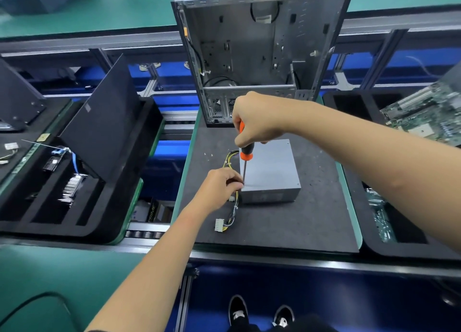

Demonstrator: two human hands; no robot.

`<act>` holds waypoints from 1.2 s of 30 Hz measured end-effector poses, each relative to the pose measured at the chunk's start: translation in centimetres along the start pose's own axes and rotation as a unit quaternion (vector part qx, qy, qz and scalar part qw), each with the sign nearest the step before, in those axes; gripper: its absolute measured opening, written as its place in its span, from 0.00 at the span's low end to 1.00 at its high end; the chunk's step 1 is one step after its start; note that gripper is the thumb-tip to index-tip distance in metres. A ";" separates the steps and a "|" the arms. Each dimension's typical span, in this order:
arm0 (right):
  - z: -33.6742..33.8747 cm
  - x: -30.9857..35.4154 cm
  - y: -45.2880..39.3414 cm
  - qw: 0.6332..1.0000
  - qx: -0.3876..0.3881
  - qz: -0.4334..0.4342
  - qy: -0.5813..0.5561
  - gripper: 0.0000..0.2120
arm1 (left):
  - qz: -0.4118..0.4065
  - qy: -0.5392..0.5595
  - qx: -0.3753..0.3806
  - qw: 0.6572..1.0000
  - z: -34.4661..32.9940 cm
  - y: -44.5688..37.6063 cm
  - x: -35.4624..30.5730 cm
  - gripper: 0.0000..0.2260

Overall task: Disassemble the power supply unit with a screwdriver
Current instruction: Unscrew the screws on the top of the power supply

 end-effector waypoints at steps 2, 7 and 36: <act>0.0 0.5 0.1 1.000 -0.012 0.011 0.007 0.09 | -0.007 -0.011 0.001 1.000 0.0 0.0 -0.3 0.04; -0.2 1.4 0.0 0.999 -0.042 -0.013 0.018 0.13 | -0.029 -0.068 0.003 0.997 -0.3 -0.2 -0.8 0.04; -0.8 0.1 1.4 0.988 0.127 -0.057 0.071 0.15 | 0.051 0.129 -0.008 0.990 0.2 0.1 1.8 0.07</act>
Point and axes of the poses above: each hand's wrist, its own y-axis away from the middle knuckle, its own z-axis out of the back of the hand, x = y × z, the point moved 9 cm from there along -y, towards the middle knuckle, and after that the axes turned 3 degrees about y, right-handed, at the moved point
